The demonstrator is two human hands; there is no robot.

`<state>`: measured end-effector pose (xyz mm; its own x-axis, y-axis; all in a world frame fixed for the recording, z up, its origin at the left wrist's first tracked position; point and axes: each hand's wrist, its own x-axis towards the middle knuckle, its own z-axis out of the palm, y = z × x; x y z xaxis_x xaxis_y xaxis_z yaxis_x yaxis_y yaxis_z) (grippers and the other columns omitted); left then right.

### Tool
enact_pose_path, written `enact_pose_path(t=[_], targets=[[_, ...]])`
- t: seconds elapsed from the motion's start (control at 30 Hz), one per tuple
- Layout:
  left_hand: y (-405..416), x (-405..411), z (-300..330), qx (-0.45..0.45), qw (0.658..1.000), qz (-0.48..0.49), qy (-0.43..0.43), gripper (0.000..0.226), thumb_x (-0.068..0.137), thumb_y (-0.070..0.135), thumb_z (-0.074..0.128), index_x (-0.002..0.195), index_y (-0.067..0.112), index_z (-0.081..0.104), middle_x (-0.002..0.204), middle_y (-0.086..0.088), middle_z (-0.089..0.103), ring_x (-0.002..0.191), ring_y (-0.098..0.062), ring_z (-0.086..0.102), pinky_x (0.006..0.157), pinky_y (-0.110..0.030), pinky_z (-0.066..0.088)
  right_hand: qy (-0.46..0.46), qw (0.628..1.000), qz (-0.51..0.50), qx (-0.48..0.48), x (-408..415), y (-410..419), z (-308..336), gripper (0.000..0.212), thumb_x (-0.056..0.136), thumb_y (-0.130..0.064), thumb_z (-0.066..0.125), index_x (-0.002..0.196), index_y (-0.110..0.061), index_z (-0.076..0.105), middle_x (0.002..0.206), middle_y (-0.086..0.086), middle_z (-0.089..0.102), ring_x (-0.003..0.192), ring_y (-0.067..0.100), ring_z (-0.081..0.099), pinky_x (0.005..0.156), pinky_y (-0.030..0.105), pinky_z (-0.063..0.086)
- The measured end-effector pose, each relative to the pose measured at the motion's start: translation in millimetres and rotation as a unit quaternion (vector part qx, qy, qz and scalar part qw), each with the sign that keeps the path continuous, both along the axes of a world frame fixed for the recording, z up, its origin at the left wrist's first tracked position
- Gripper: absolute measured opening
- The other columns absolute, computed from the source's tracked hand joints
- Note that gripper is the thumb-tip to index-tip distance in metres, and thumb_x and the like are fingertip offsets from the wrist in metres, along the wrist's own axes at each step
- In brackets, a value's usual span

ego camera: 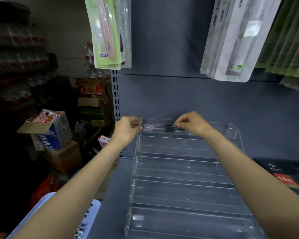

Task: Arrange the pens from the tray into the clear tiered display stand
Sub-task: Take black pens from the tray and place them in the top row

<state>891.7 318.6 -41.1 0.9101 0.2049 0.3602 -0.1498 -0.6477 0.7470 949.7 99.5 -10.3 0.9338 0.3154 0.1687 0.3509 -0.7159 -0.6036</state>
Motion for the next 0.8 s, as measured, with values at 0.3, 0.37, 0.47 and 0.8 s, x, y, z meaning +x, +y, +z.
enact_pose_path(t=[0.3,0.37,0.47,0.8], targets=[[1,-13,-1,-0.006,0.999,0.013,-0.051,0.031,0.088,0.017,0.062,0.118,0.011,0.061,0.109,0.001,0.064,0.098,-0.008,0.057,0.086,-0.017,0.042,-0.061,0.994,0.009,0.089,-16,18,-6,0.016,0.09,-0.01,0.058,0.099,-0.014,0.071,0.094,-0.001,0.068,0.09,0.011,0.061,0.076,0.015,0.041],[7,-24,-1,0.005,0.998,0.013,-0.069,0.025,0.089,0.019,0.061,0.114,0.015,0.063,0.104,0.007,0.063,0.093,-0.003,0.056,0.079,-0.01,0.041,-0.07,0.991,0.042,0.108,-27,37,-6,0.015,0.089,-0.011,0.06,0.098,-0.015,0.071,0.094,-0.001,0.069,0.086,0.01,0.061,0.071,0.008,0.042],[29,-45,-7,0.01,0.997,0.026,-0.075,0.018,0.091,0.02,0.057,0.107,0.019,0.065,0.097,0.011,0.064,0.089,-0.001,0.057,0.074,-0.007,0.041,-0.062,0.986,0.089,0.13,-47,77,-8,0.014,0.089,-0.012,0.06,0.097,-0.017,0.071,0.092,-0.004,0.069,0.087,0.01,0.063,0.078,0.013,0.044],[191,-128,-75,0.032,0.994,0.1,0.023,0.016,0.091,0.014,0.055,0.103,0.014,0.067,0.091,-0.003,0.07,0.087,-0.015,0.064,0.079,-0.03,0.05,0.017,0.982,0.165,0.096,-131,260,-63,0.018,0.094,-0.015,0.055,0.106,-0.018,0.067,0.107,-0.004,0.067,0.091,0.006,0.059,0.091,0.025,0.047]])
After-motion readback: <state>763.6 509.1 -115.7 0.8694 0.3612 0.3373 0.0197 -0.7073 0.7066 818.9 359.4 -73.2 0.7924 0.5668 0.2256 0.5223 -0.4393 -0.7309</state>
